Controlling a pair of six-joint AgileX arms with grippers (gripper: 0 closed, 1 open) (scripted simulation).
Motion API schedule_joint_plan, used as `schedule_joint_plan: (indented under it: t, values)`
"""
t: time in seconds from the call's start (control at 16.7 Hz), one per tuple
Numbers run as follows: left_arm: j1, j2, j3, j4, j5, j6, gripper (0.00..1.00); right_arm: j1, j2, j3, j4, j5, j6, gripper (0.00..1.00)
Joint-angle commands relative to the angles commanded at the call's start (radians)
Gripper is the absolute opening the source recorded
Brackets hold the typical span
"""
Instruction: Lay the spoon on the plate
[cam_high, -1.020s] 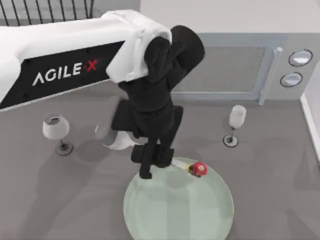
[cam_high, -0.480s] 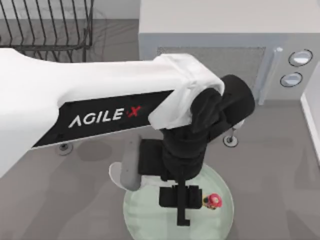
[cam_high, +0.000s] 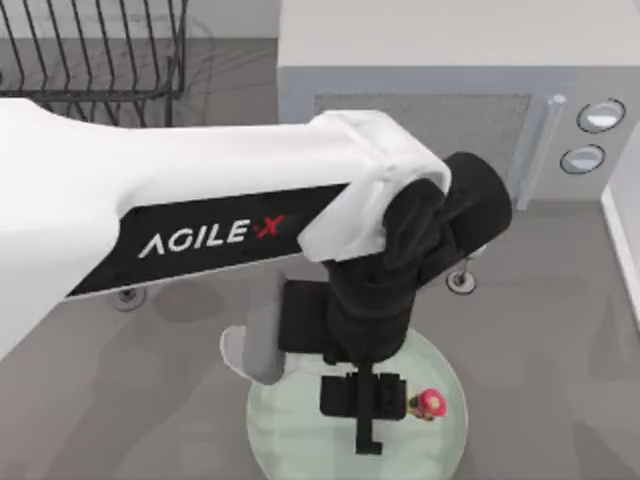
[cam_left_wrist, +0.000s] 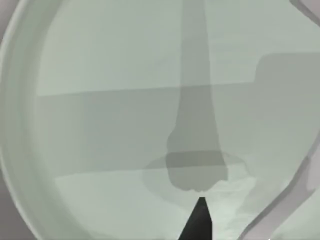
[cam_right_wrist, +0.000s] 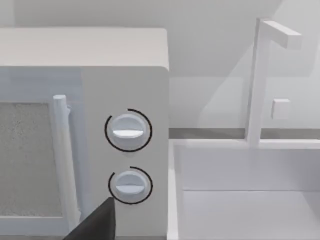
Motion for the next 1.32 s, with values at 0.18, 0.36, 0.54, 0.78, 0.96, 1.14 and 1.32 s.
schedule_joint_plan:
  t: [0.18, 0.36, 0.54, 0.78, 0.96, 1.14, 1.32]
  values:
    - [-0.022, -0.002, -0.005, 0.027, 0.017, 0.008, 0.00, 0.000, 0.000, 0.000, 0.000, 0.000, 0.000, 1.00]
    - [-0.051, -0.008, -0.013, 0.066, 0.039, 0.022, 0.00, 0.000, 0.000, 0.000, 0.000, 0.000, 0.000, 1.00]
    - [-0.075, -0.014, -0.022, 0.106, 0.057, 0.034, 0.00, 0.000, 0.000, 0.000, 0.000, 0.000, 0.000, 1.00]
    - [-0.086, -0.019, -0.031, 0.145, 0.065, 0.035, 0.00, 0.000, 0.000, 0.000, 0.000, 0.000, 0.000, 1.00]
    - [-0.076, -0.020, -0.039, 0.161, 0.057, 0.030, 0.00, 0.000, 0.000, 0.000, 0.000, 0.000, 0.000, 1.00]
    - [-0.054, -0.016, -0.049, 0.165, 0.039, 0.020, 0.00, 0.000, 0.000, 0.000, 0.000, 0.000, 0.000, 1.00]
    - [-0.028, 0.000, -0.060, 0.159, 0.017, 0.008, 0.00, 0.000, 0.000, 0.000, 0.000, 0.000, 0.000, 1.00]
